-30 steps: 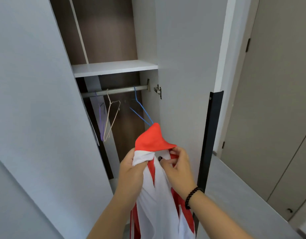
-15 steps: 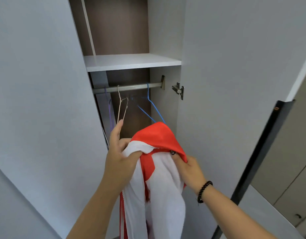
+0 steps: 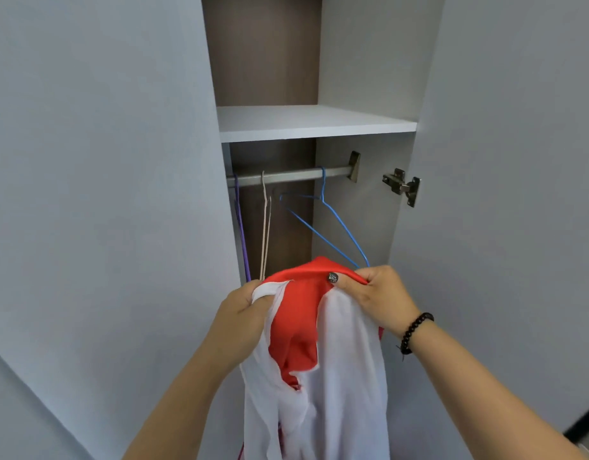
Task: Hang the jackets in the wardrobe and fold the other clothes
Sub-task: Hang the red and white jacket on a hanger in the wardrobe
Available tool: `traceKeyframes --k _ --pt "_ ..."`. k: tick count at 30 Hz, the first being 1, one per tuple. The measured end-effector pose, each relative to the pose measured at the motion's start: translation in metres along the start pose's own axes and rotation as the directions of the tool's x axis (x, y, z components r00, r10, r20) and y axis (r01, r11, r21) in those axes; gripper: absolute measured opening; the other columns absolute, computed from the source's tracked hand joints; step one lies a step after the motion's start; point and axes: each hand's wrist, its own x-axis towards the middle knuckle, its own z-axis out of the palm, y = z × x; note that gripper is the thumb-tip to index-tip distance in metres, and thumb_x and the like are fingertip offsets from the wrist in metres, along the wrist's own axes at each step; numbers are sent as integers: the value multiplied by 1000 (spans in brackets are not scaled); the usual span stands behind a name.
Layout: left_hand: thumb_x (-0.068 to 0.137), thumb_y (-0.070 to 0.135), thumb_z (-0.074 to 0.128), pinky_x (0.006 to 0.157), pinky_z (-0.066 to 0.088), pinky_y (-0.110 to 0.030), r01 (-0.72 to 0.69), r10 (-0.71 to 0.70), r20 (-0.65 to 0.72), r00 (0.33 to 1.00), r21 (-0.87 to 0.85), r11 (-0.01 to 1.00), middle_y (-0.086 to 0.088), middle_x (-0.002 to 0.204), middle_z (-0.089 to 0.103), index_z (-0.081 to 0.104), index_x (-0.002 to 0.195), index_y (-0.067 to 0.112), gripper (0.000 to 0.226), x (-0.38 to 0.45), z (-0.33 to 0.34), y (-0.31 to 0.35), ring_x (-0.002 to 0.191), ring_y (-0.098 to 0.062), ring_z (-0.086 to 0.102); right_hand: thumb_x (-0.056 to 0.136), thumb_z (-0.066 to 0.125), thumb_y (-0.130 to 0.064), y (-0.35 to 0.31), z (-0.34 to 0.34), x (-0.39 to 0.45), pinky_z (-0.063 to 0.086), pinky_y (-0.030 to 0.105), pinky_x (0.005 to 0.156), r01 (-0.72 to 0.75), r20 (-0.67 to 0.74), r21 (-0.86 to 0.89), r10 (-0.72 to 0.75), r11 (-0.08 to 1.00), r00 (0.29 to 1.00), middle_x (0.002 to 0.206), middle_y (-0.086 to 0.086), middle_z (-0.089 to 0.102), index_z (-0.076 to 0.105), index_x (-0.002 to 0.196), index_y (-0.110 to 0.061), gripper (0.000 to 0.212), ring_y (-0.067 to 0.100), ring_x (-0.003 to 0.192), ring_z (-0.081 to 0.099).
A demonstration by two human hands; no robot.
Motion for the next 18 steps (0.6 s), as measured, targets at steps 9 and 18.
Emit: traceKeyframes --k 9,18 --pt "97 25 51 60 42 -3 -117 116 23 993 45 992 12 77 64 60 83 31 19 57 13 1 77 7 59 70 58 -66 46 29 36 23 21 43 -128 18 12 128 992 992 44 -10 23 26 43 -20 62 10 45 21" --pt "93 17 53 56 40 -16 -134 133 11 991 12 991 10 64 55 56 72 19 22 134 35 8 59 -1 51 95 50 -40 51 23 136 46 32 61 -130 41 237 123 963 991 53 6 61 64 67 -4 48 16 53 57"
